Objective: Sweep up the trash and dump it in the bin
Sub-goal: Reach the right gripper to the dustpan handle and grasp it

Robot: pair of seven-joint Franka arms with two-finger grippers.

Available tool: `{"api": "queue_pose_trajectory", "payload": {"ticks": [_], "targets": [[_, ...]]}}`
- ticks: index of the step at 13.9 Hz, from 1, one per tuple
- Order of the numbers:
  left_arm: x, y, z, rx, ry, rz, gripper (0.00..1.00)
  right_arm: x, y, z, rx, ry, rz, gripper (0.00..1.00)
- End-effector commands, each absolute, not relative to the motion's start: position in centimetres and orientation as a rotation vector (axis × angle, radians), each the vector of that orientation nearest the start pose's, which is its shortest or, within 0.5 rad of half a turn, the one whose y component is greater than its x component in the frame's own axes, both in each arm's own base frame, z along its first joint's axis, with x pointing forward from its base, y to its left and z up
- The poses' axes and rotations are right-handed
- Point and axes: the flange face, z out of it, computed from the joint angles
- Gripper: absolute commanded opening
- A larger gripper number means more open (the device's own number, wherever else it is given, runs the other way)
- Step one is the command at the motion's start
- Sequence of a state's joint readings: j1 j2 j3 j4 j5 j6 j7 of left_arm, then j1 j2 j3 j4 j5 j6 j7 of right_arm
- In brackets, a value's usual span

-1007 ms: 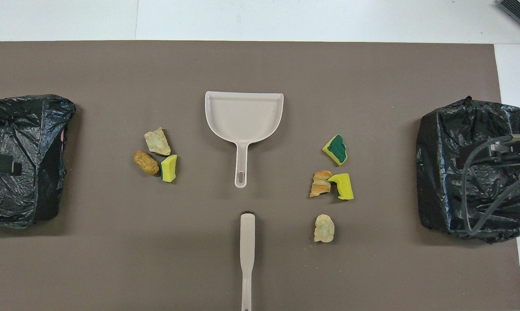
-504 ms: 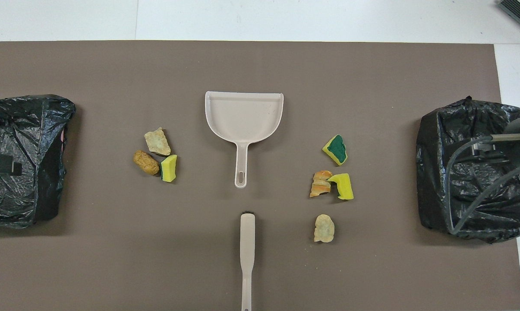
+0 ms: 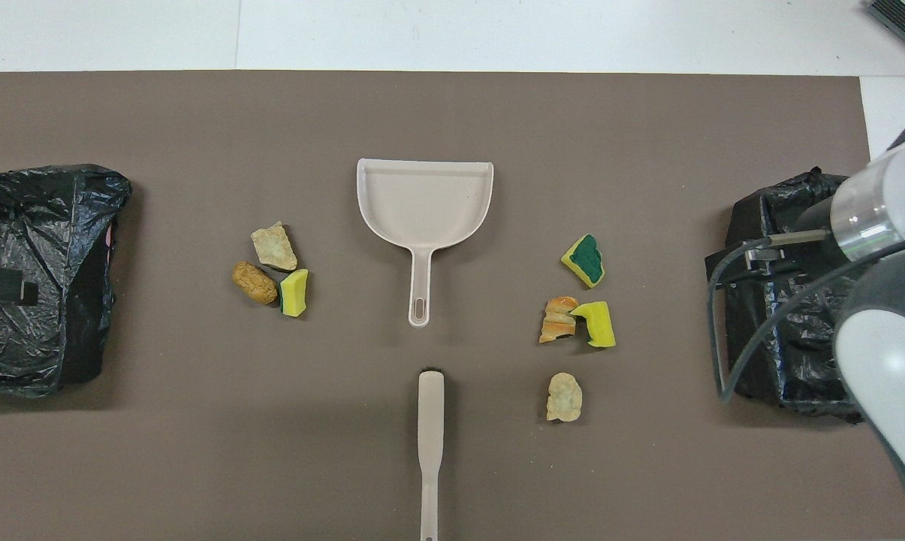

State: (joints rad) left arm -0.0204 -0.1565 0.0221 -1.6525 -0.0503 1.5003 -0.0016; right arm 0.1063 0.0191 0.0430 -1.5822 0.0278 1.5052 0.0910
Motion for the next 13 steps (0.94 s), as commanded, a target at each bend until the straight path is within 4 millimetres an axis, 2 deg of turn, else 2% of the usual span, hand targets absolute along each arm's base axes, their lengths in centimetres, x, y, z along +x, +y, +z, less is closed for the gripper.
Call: {"api": "queue_pose_trajectory", "payload": {"ticks": [1,3,5,7,8,10,13], "targets": [[49.5,-1.5,66.5,-3.184,0.039,-0.021,1.0,56.5,11.1,58.4,-3.088,-0.105,0.157,1.0],[49.4,-1.5,66.4,-3.183,0.042,-0.007,1.0,57.3,14.5,56.9,-3.083,-0.124,0.125,1.0],[48.7,-1.7,66.0,-3.183,0.038,0.059,1.0,57.9,17.4,54.1,-3.095,-0.1,0.17,1.0],[47.4,-2.1,65.9,-3.187,0.048,0.104,1.0,58.5,21.6,51.3,-3.096,-0.069,0.151,1.0],[46.8,-3.3,65.7,-3.184,0.082,0.125,1.0,58.7,23.5,49.9,-3.094,-0.051,0.139,1.0],[45.0,-7.1,64.2,-3.176,0.178,0.158,1.0,58.8,26.9,47.3,-3.095,-0.027,0.132,1.0],[42.0,-13.3,60.8,-3.18,0.182,0.138,1.0,58.5,32.5,44.7,-3.088,0.033,0.088,1.0]]}}
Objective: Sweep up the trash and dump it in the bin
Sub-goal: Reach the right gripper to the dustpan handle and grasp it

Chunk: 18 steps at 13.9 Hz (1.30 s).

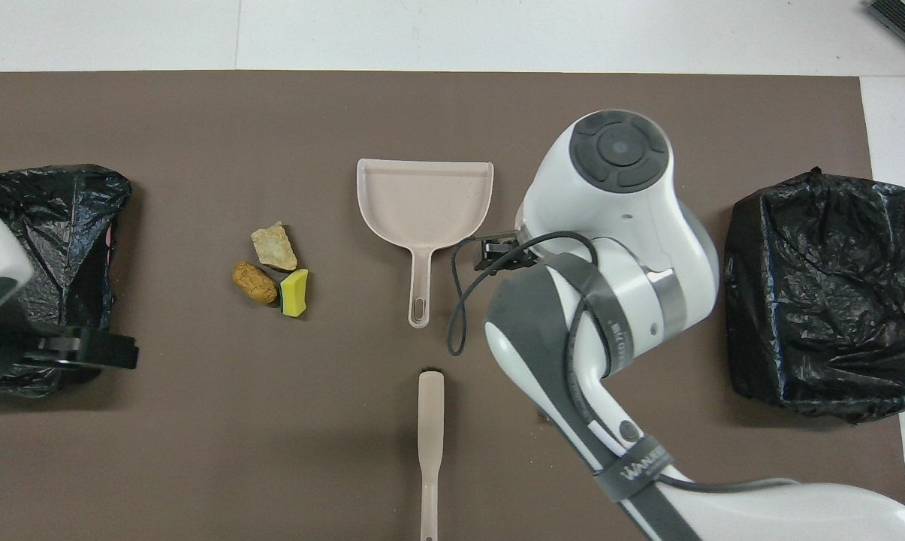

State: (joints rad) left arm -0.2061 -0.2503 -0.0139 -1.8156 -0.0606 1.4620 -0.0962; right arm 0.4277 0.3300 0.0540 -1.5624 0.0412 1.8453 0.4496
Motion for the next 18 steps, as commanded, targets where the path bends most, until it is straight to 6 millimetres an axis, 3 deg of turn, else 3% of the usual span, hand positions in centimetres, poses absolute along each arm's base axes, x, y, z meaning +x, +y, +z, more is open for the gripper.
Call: {"api": "queue_pose_trajectory", "payload": {"ticks": [1,3,4,6,8,10,11,12,15,18], "targets": [[41.4,-14.1,59.5,-3.177,0.178,0.147,1.0,58.3,34.1,44.0,-3.084,0.064,0.079,1.0],[39.9,-16.9,56.9,-3.15,0.227,0.221,1.0,58.4,36.9,41.8,-3.071,0.117,0.055,1.0],[39.6,-17.9,56.0,-3.146,0.157,0.226,1.0,58.5,37.9,40.9,-3.061,0.136,0.036,1.0],[36.8,-20.5,53.1,-3.141,0.22,0.208,1.0,58.8,39.5,39.4,-3.042,0.143,0.018,1.0],[35.3,-20.3,51.6,-3.213,0.145,0.098,1.0,58.7,41.7,37.9,-3.036,0.141,0.017,1.0],[34.6,-21.2,50.8,-3.22,0.18,0.109,1.0,58.5,41.9,37.3,-3.052,0.108,0.003,1.0],[34.5,-21.2,50.4,-3.22,0.181,0.109,1.0,57.8,42.5,37.0,-3.061,0.085,0.006,0.94],[34.5,-21.2,50.2,-3.22,0.18,0.107,1.0,57.1,42.8,36.2,-3.068,0.08,0.025,0.82],[34.3,-21.0,49.7,-3.212,0.185,0.13,1.0,55.8,42.4,35.2,-3.076,0.072,0.042,0.75],[34.3,-20.6,49.7,-3.212,0.183,0.137,1.0,55.4,42.2,35.3,-3.083,0.064,0.053,0.52]]}}
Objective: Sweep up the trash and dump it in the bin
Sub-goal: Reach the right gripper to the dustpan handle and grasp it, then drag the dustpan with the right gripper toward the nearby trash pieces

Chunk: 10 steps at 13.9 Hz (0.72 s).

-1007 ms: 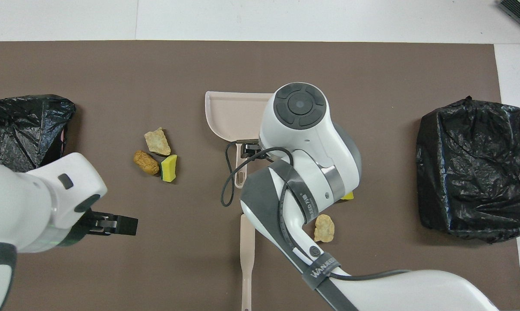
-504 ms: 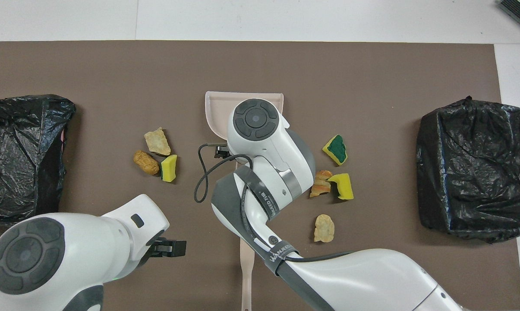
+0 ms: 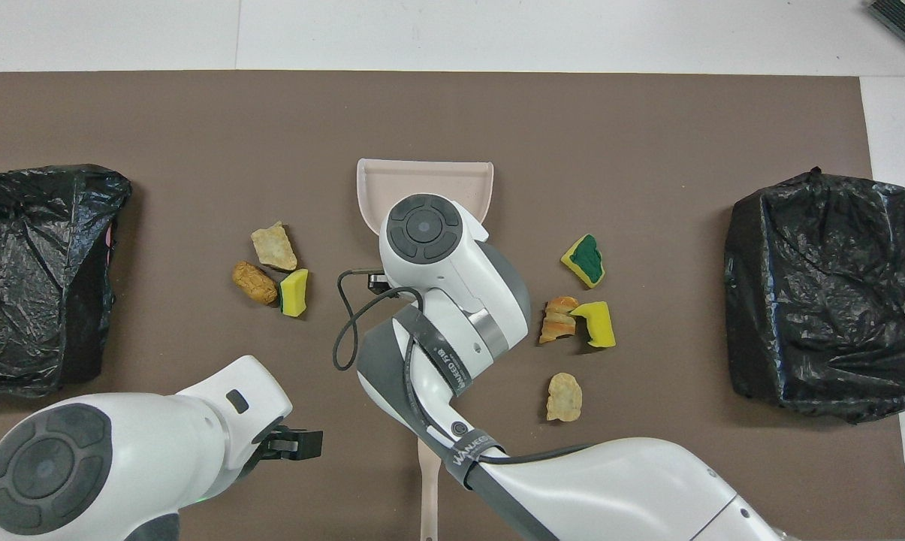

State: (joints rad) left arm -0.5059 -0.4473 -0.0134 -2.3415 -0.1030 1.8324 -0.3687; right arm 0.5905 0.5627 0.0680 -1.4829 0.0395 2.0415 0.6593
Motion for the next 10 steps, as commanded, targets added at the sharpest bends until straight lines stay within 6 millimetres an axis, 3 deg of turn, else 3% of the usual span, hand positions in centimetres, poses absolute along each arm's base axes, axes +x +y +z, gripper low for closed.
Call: {"api": "queue_pose_trajectory", "payload": {"ticks": [1,3,4,5,7,9,10], "targets": [[34.3,-20.6,49.6,-3.211,0.183,0.139,1.0,55.6,42.2,35.4,-3.085,0.061,0.05,0.43],[34.2,-20.8,49.7,-3.211,0.19,0.137,1.0,56.4,41.5,35.7,-3.081,0.08,0.035,0.41],[34.1,-21.1,49.6,-3.209,0.19,0.139,1.0,56.7,41.5,36.0,-3.077,0.078,0.028,0.35],[33.8,-21.7,49.7,-3.21,0.209,0.13,1.0,56.8,41.4,35.9,-3.078,0.061,0.024,0.02],[33.4,-22.9,49.2,-3.204,0.256,0.135,1.0,57.1,41.0,36.6,-3.068,-0.019,0.003,0.0],[32.4,-25.7,47.8,-3.184,0.344,0.156,1.0,58.5,37.7,38.0,-3.059,-0.061,0.024,0.0],[32.4,-26.1,47.4,-3.179,0.352,0.162,1.0,58.7,36.9,38.6,-3.06,-0.16,0.034,0.0]]}}
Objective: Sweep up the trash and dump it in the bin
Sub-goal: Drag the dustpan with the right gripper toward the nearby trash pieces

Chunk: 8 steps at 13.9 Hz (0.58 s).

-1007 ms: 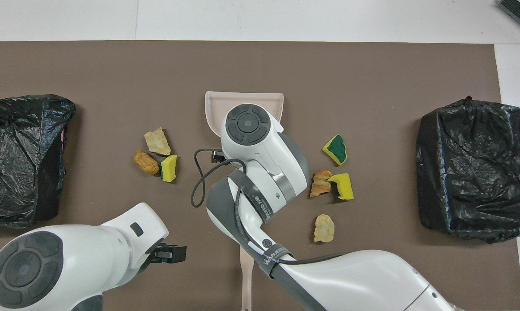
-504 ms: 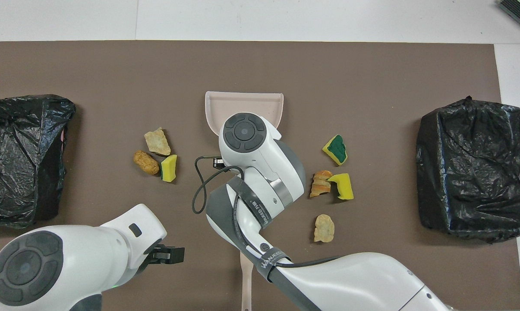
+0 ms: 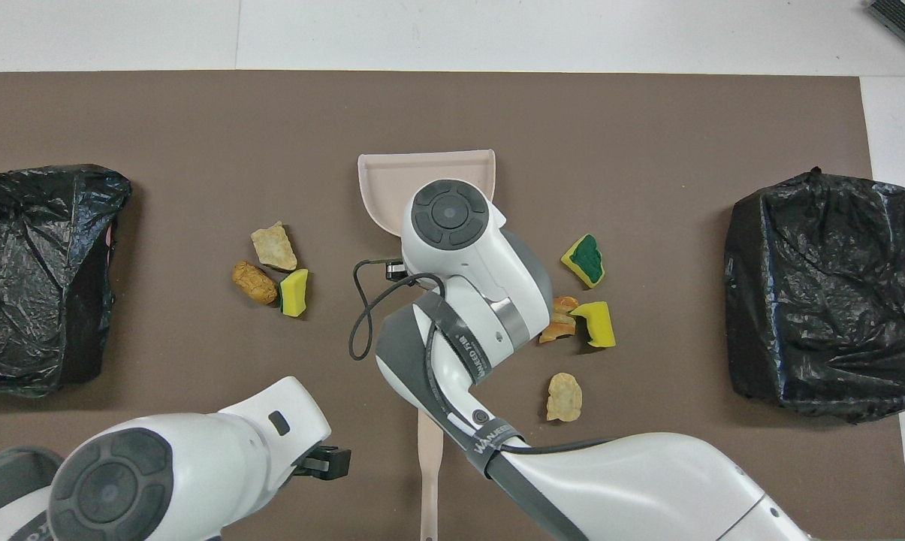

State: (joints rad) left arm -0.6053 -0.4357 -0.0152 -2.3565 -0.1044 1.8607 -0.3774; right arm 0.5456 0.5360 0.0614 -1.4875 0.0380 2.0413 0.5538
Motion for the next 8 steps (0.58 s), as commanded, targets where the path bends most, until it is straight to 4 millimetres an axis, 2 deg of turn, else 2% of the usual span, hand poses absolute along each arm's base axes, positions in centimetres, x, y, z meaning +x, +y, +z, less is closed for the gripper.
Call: {"api": "queue_pose_trajectory", "payload": {"ticks": [1,3,5,7,8], "targets": [[32.0,-26.4,46.9,-3.172,0.365,0.173,1.0,58.8,36.4,39.4,-3.048,-0.292,0.023,0.0],[30.2,-28.7,45.8,-3.178,0.337,0.152,1.0,59.7,33.8,41.0,-3.021,-0.513,0.013,0.0],[28.5,-34.0,41.7,-3.175,0.246,0.146,1.0,60.7,30.1,42.6,-3.015,-0.575,0.024,0.0],[27.3,-37.0,38.8,-3.188,0.163,0.117,1.0,60.4,28.1,42.9,-2.979,-0.783,0.091,0.0],[25.6,-38.6,37.3,-3.168,0.168,0.136,1.0,59.9,27.7,42.7,-2.957,-0.873,0.137,0.0]]}}
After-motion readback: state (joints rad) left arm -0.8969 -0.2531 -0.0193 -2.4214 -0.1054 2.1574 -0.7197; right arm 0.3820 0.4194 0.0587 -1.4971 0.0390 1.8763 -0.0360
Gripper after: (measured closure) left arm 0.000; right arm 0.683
